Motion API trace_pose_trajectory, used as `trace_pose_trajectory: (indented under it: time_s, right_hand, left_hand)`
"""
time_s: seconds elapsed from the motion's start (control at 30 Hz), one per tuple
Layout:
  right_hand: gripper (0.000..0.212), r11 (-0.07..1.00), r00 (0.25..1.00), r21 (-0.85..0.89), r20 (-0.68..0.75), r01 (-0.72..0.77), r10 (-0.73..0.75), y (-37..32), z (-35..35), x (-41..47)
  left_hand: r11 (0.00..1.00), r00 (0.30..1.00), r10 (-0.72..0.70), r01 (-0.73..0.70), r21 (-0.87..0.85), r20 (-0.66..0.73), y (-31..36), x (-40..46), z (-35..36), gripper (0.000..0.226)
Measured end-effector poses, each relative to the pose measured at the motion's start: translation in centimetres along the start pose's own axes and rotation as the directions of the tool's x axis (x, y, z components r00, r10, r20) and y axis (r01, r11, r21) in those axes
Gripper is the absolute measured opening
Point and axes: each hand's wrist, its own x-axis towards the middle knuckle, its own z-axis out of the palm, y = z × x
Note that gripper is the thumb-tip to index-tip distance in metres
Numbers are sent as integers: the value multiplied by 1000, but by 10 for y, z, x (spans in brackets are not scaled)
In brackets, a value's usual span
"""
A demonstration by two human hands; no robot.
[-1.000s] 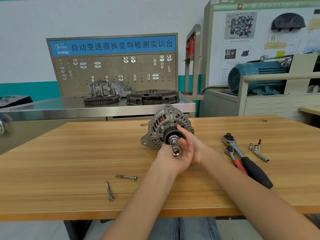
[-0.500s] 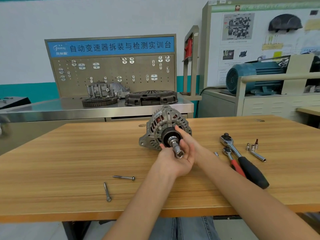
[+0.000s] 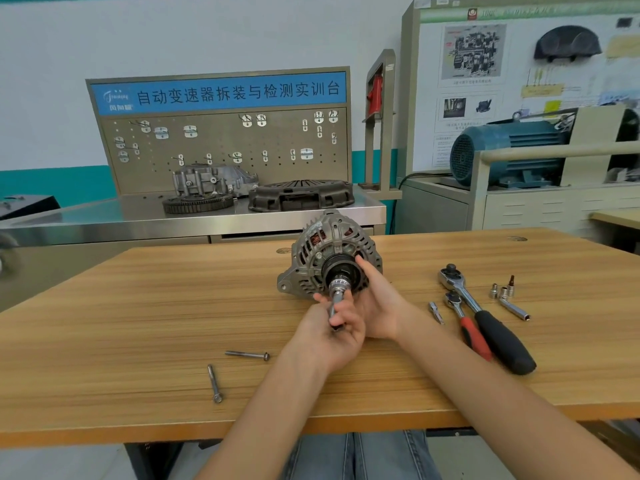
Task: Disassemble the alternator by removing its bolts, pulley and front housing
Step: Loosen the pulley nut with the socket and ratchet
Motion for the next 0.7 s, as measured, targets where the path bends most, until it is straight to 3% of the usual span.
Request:
trace_pose_trajectory:
  time_s: [0.13, 0.3, 0.33, 0.37, 0.43, 0.47, 0.5, 0.53, 0.57, 0.6, 0.63, 0.7]
  right_hand:
    - [82, 998, 999, -53, 26, -22, 24, 7, 0, -4]
    - [46, 991, 998, -127, -51, 29, -36, 16, 7, -5]
    - [43, 986, 994, -158, -90, 49, -63, 17, 8, -5]
    - [41, 985, 989, -158, -119, 69, -89, 17, 9, -4]
    - [38, 996, 990, -18, -106, 86, -88, 18, 9, -2]
    - [38, 994, 994, 70, -77, 83, -78, 18, 9, -2]
    - [36, 988, 996, 132, -59, 78, -71, 17, 10, -2]
    - [34, 984, 996, 163, -54, 76, -68, 17, 11, -2]
    - [32, 981, 996, 177, -54, 77, -69, 18, 12, -2]
    - [31, 980, 996, 183, -58, 82, -73, 18, 12, -2]
    - [31, 977, 995, 193, -64, 87, -76, 18, 13, -2]
    - [33, 973, 995, 215, -61, 86, -75, 18, 14, -3]
  left_hand:
    - [984, 1000, 24, -23, 178, -1, 10, -1, -8, 46]
    - [910, 995, 59, -89, 406, 86, 7, -8, -4, 32]
    - [836, 993, 78, -117, 537, 94, 7, -9, -5, 33]
    - [679, 987, 133, -154, 717, 87, 8, -9, -7, 37]
    - [135, 914, 367, -236, 962, 173, 15, -11, -12, 50]
    - [-141, 813, 504, -255, 957, 291, 22, -9, -12, 52]
    - [-350, 665, 617, -248, 903, 421, 32, -7, -11, 49]
    - [-471, 518, 683, -226, 853, 515, 43, -3, -9, 43]
    - [-520, 416, 720, -207, 829, 555, 53, 2, -4, 37]
    - [-528, 383, 737, -187, 828, 557, 62, 9, 2, 37]
    - [-507, 407, 742, -179, 843, 533, 67, 16, 10, 43]
    - [-384, 529, 720, -234, 893, 449, 72, 30, 19, 52]
